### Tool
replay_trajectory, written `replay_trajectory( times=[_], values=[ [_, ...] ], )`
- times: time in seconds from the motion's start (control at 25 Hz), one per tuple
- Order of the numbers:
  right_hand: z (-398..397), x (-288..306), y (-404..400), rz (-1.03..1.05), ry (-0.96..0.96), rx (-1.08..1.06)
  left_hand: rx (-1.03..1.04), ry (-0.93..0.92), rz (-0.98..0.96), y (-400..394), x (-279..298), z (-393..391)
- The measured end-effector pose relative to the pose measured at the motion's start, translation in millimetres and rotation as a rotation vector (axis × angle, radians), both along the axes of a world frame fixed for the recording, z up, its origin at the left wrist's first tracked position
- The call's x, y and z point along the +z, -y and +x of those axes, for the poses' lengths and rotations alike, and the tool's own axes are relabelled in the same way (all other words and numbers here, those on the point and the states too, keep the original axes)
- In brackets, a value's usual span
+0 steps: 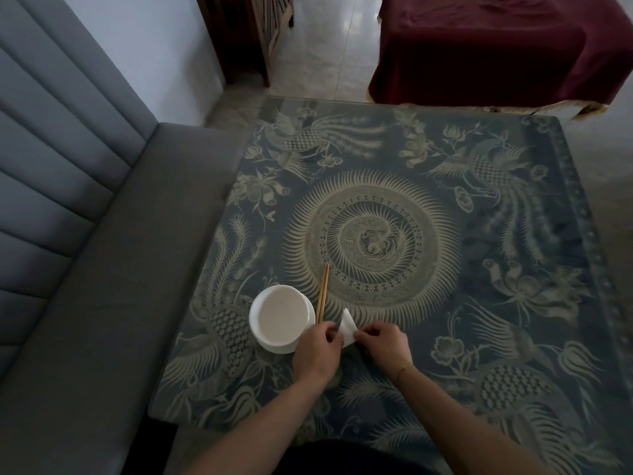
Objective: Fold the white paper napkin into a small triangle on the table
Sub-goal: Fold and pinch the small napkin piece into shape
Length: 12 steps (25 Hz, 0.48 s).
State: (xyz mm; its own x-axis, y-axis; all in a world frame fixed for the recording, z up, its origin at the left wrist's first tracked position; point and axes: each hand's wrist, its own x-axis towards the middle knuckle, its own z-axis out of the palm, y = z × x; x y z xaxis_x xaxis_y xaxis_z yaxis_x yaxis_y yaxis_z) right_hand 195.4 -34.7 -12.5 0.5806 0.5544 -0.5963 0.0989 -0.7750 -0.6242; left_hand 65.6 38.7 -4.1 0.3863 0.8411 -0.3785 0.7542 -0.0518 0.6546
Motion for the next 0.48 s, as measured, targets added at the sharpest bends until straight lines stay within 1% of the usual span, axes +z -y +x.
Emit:
replay_trajectory(
  times=[0.24, 0.48],
  values=[
    [-1.5, -0.3, -9.4, 0.027, 0.125, 0.104, 0.006, -0.018, -0.018, 5.1, -2.5, -4.9],
    [-5.6, 1.2, -17.8, 0.056, 0.175, 0.034, 0.022, -0.004, 0.014, 5.6, 1.7, -3.5]
  ],
)
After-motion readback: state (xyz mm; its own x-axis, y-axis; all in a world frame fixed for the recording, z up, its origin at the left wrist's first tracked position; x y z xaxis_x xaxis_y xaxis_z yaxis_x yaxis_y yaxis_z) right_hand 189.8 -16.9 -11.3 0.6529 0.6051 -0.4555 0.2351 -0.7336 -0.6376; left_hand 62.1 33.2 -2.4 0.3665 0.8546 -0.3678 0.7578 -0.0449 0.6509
